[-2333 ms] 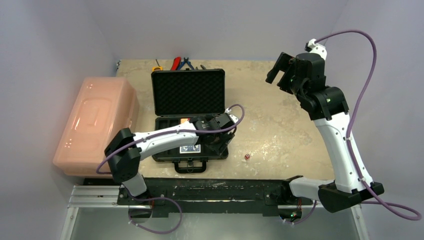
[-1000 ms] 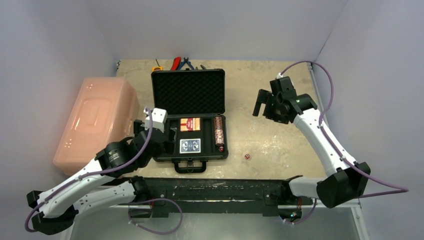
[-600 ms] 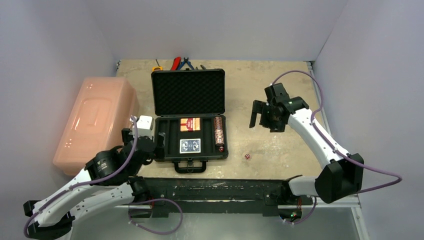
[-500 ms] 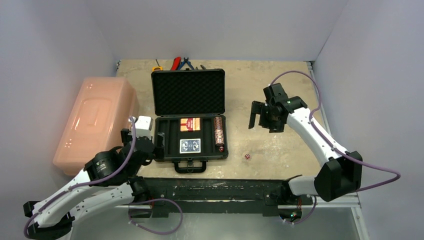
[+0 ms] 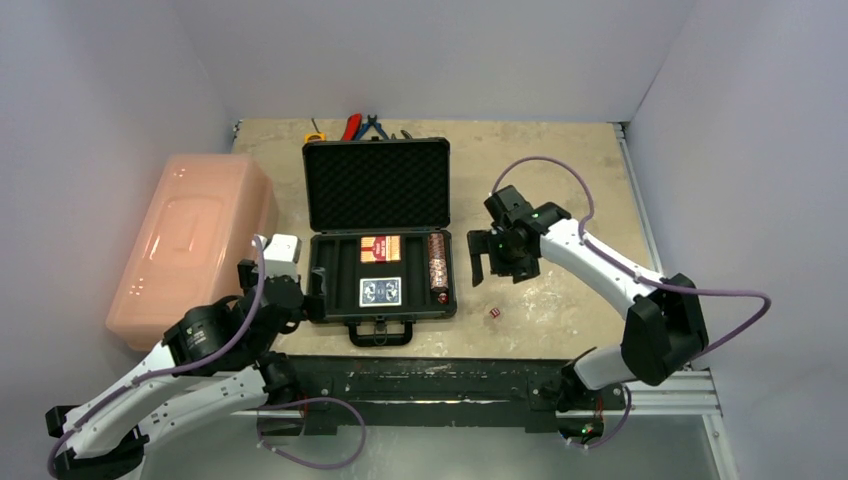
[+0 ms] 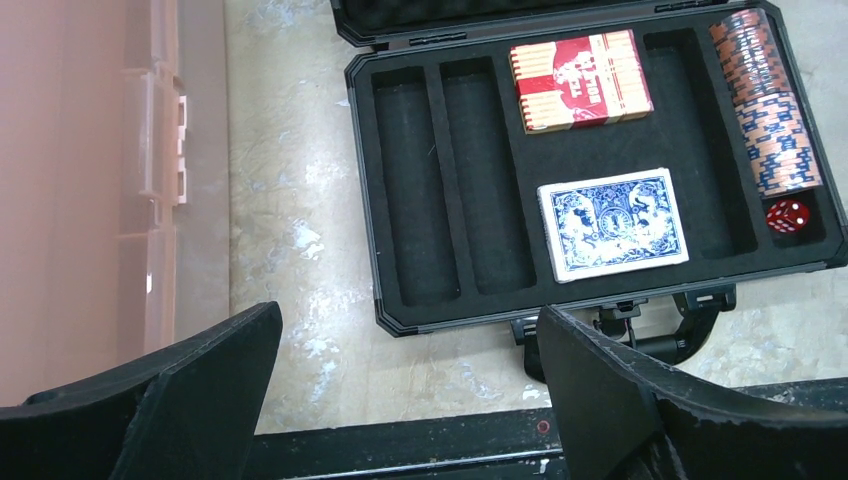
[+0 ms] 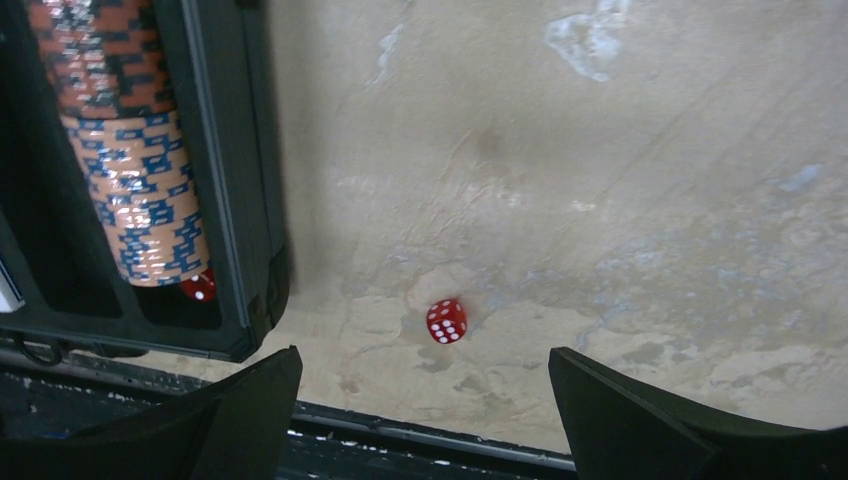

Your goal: Pack up texas hold em set

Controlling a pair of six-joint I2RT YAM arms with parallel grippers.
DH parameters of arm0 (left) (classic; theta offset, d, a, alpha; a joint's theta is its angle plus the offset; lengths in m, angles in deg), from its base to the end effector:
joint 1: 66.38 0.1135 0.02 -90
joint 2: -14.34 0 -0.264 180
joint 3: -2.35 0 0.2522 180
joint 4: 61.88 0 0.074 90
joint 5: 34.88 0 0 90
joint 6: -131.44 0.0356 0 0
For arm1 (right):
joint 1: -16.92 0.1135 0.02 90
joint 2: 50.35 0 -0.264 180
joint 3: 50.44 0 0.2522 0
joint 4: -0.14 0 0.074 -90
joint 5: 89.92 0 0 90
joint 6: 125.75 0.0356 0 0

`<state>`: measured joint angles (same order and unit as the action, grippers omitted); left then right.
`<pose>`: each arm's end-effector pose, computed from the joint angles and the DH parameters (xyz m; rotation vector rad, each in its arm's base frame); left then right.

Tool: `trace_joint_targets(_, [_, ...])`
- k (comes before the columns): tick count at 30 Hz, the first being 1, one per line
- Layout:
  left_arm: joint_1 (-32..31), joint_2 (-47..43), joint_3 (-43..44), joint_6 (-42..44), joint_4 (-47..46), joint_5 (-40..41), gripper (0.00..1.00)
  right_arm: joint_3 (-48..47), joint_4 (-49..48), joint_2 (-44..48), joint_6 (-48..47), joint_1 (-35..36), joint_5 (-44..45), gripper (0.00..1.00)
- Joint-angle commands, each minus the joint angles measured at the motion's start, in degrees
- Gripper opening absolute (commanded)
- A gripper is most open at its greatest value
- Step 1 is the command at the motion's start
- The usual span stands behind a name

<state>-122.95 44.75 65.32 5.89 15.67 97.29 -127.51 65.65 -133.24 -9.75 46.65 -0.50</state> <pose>0.0617 -0.0502 0.3119 0.0531 2.1223 -0.0645 0.2372 0.1358 0.2461 -0.0951 2.8475 0.2317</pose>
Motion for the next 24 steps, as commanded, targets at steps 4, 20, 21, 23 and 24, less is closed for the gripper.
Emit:
trace_joint_targets(4, [0.3,-0.39,-0.6,0.21,-2.09,-1.79,1.0,4.45,-6.47,3.44,-1.12,3.52,0.93,0.97])
trace_joint_targets(20, [0.26,0.45,-2.05,2.7,-5.94,-4.76,1.0,15.27,-16.72,13.32,0.28,8.02,2.25,0.98])
trace_joint_targets(21, [0.3,0.37,-2.1,2.74,-5.95,-4.67,1.0,15.92,-17.42,13.5,0.5,8.39,2.6,0.98])
trace_joint_targets(23, [0.27,0.35,-2.08,2.43,-5.76,-4.38,1.0,17.34,-18.85,13.76,0.71,9.06,3.4,0.96])
trace_joint_targets(24, [0.28,0.31,-2.03,2.15,-5.56,-4.09,1.0,17.69,-19.3,13.62,0.72,9.39,3.75,0.95])
